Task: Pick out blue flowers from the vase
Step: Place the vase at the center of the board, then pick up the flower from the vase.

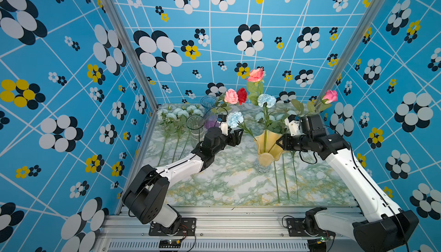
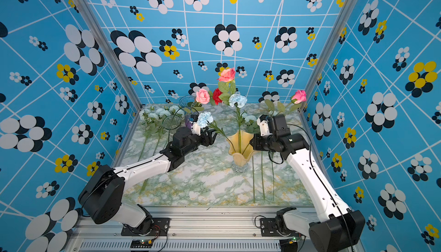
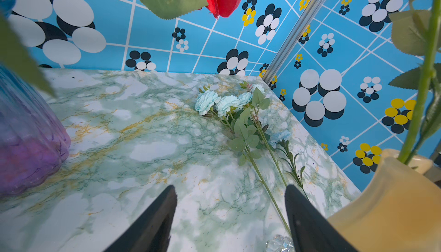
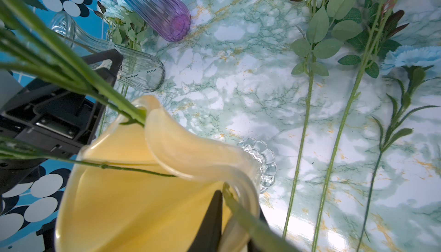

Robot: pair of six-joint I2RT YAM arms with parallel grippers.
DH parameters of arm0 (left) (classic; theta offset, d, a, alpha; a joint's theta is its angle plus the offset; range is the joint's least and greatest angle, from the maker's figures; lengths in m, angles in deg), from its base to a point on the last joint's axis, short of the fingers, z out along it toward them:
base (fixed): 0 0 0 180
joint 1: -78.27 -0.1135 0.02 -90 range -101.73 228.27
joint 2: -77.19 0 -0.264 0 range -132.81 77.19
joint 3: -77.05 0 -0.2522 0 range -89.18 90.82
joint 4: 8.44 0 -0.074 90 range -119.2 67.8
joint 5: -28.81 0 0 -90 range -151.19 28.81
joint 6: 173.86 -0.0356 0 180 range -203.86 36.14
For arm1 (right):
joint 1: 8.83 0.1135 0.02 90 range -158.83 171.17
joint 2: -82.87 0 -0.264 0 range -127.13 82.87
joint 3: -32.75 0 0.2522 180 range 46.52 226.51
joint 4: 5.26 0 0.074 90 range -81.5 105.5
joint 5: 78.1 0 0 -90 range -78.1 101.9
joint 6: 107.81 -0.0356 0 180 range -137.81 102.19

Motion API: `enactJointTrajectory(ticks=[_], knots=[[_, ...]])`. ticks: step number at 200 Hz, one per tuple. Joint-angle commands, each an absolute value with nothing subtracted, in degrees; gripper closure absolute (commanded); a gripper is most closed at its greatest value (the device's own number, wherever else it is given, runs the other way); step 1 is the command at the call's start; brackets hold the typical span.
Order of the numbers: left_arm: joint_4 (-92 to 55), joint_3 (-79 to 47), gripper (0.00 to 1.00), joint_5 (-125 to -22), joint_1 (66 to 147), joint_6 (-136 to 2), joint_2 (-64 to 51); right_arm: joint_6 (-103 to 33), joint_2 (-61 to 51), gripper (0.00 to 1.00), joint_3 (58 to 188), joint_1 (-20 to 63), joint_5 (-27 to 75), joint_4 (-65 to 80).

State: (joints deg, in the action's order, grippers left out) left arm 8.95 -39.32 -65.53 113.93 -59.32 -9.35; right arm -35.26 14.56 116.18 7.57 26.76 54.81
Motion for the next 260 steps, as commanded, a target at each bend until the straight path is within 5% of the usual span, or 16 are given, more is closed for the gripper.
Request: enactJointTrajectory(ticks=[1,135,182,215,260], knots=[[10.52,-40.22,0.26,-66.03,113.52,-58.63,-8.09,-38.17,18.36,1.00,117.26,7.95,28.79,43.03],[11.35,-40.79,0.26,-65.64,113.45,-58.54,-7.49,-38.34,21.37,1.00,109.28,8.29,31.36,36.69],[11.46,-42.09,0.26,-64.54,113.29,-59.01,-5.80,-37.67,23.21,0.57,111.21,8.39,30.69,38.86],[11.88,-43.11,0.26,-63.87,113.17,-58.82,-4.82,-36.61,24.58,0.48,115.00,8.40,27.22,42.96],[12.34,-45.17,0.26,-63.23,113.25,-57.54,-3.32,-38.41,27.34,0.47,120.65,8.35,23.65,46.26]])
